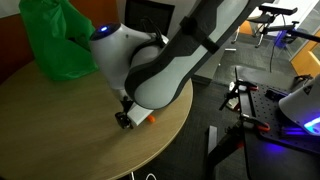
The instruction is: Put the orange marker in the white mug cup
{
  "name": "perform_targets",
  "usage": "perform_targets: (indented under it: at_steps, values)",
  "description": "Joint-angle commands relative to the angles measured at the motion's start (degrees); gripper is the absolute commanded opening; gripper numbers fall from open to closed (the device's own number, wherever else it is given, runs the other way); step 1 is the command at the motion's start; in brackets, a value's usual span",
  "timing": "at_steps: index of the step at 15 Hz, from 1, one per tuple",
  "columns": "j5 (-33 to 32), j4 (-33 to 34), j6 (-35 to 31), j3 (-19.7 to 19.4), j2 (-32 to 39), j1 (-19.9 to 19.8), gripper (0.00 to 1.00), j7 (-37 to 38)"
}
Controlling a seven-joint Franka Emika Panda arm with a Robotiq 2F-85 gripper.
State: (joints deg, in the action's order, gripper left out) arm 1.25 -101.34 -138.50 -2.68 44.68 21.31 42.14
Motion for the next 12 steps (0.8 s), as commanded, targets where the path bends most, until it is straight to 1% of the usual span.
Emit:
perform_targets:
  at_steps: [1,4,8,9,11,12]
  values:
    - [0.8,2.24,1.32,-0.28,1.24,-0.06,1.0,0.91]
    - [0.66,2.15,0.31,-0.47,1.33,-0.54,1.0,0.37]
    - [-0.29,1.22,-1.98,-1.13,0.97,-0.77,0.89,-0.61]
    - [-0.67,1.1,-2.36,-1.38,0.96,-0.6,0.72,-0.68]
    - [-0.84,0.83,-3.26,-1.4,0.84,-0.52,0.59,-1.07]
    - [-0.95,0.76,-3.96,-1.5,0.89,-0.41,0.5,-1.12]
